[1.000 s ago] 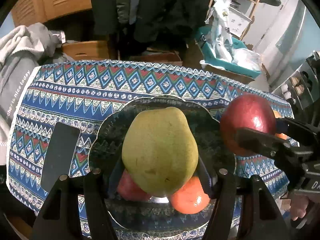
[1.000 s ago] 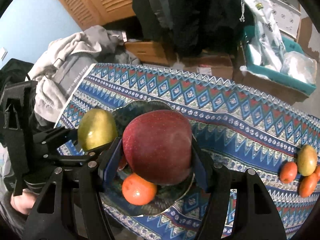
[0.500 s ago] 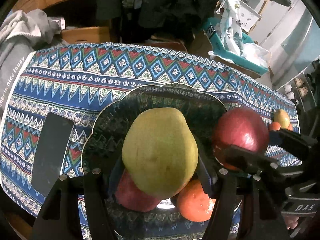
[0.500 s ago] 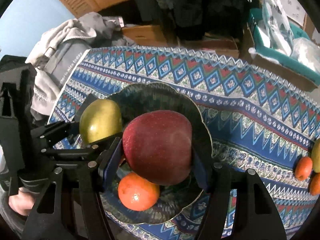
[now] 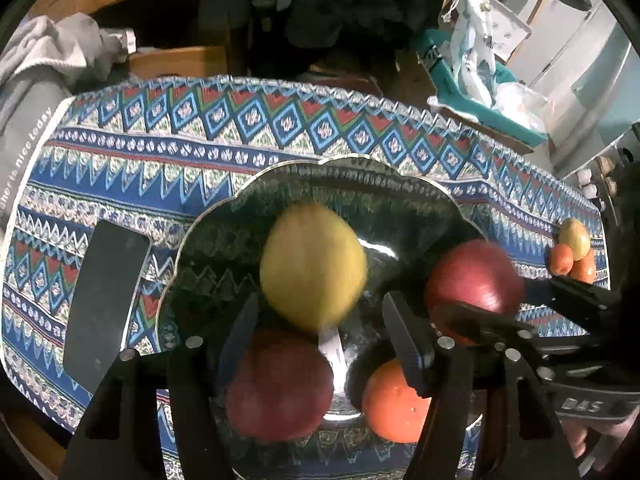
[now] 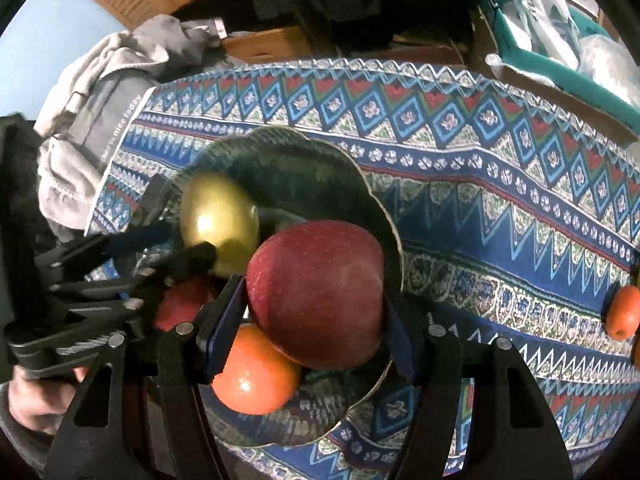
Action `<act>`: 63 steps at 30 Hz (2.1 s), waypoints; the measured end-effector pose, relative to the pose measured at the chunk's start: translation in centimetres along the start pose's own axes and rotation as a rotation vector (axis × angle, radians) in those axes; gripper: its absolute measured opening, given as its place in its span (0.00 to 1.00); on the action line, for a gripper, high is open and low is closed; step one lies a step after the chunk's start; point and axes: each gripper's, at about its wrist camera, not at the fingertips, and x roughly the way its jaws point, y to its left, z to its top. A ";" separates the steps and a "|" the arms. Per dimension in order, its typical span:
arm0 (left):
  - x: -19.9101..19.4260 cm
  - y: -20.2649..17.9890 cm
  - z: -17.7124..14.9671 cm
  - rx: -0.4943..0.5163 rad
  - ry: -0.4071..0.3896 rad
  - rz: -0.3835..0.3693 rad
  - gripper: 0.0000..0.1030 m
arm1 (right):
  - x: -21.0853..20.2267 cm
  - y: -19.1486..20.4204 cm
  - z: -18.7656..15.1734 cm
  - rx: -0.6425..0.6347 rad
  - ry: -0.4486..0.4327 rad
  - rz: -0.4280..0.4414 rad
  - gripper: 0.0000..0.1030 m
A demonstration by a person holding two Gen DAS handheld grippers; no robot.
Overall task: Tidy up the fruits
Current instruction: 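Lower and open the left tool over the bowl while the right tool releases the red mango, then move both tools back from the bowl to the remaining fruit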
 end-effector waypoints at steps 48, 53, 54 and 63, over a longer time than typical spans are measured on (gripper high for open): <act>-7.7 -10.5 -2.8 0.233 -0.100 -0.028 0.78 | -15.4 -5.3 -5.8 -0.052 -0.239 -0.370 0.81; -8.2 -12.4 -3.2 0.272 -0.100 -0.040 0.82 | -16.5 -6.8 -7.0 -0.025 -0.233 -0.374 0.81; -8.3 -12.8 -3.3 0.281 -0.103 -0.037 0.83 | -16.8 -7.0 -7.2 -0.024 -0.234 -0.378 0.81; -8.7 -16.5 -3.9 0.359 -0.108 -0.019 0.84 | -19.4 -8.9 -9.1 -0.022 -0.255 -0.416 0.81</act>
